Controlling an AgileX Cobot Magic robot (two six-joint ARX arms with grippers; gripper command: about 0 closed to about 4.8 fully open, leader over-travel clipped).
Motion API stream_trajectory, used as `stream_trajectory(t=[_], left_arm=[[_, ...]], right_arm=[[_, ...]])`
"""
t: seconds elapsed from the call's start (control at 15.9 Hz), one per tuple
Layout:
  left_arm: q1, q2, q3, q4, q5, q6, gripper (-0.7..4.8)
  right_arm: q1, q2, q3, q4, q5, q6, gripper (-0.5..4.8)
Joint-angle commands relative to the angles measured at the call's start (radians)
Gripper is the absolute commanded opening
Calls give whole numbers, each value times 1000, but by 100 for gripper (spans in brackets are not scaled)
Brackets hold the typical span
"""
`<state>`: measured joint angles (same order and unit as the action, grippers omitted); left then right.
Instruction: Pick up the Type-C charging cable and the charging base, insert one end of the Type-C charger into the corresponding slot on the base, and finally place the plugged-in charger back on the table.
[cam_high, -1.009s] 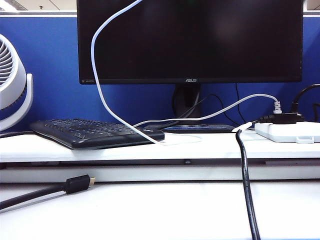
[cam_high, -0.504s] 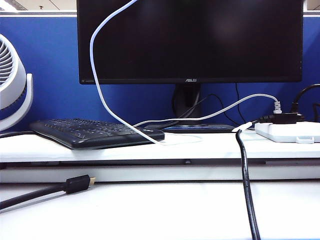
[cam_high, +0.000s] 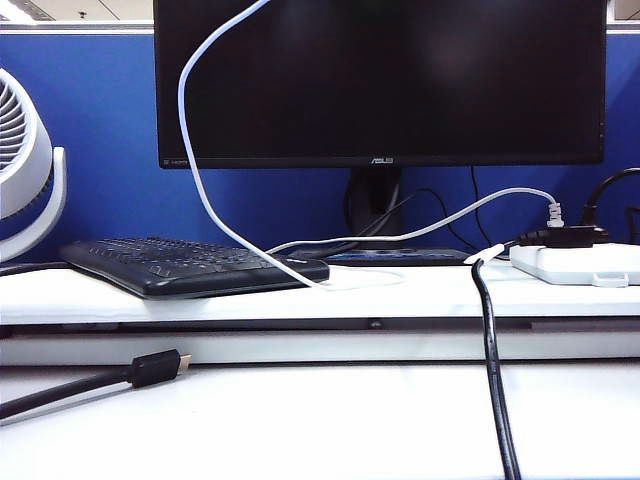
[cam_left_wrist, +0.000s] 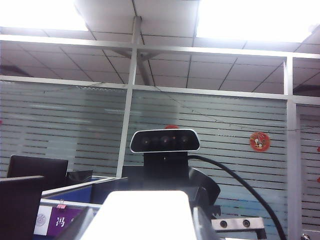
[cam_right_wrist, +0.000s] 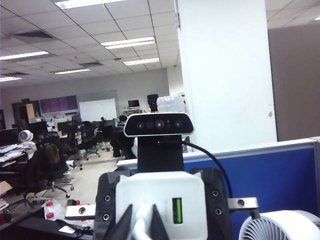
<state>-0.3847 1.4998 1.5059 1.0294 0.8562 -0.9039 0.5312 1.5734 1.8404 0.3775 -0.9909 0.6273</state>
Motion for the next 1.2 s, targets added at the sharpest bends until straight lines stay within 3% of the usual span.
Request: stream_trajectory(t=[0.06, 0.32, 0.38, 0.44, 0.88, 1.2], left_arm=[[-11, 14, 2, -75, 6, 8, 19], [-11, 14, 2, -87, 20, 6, 18], [-11, 14, 2, -87, 20, 14, 18], [-11, 14, 2, -87, 20, 13, 18], [-10, 14, 2, -94, 12, 40, 18], [-10, 14, 2, -98, -65, 85, 18]], right_arm=[[47, 9, -3, -33, -137, 1, -1], [47, 9, -3, -24, -136, 1, 1], [46, 8, -3, 2, -134, 1, 149], [46, 6, -3, 4, -134, 1, 348], [24, -5, -3, -7, -130, 2, 360], [-24, -34, -3, -65, -134, 8, 360]])
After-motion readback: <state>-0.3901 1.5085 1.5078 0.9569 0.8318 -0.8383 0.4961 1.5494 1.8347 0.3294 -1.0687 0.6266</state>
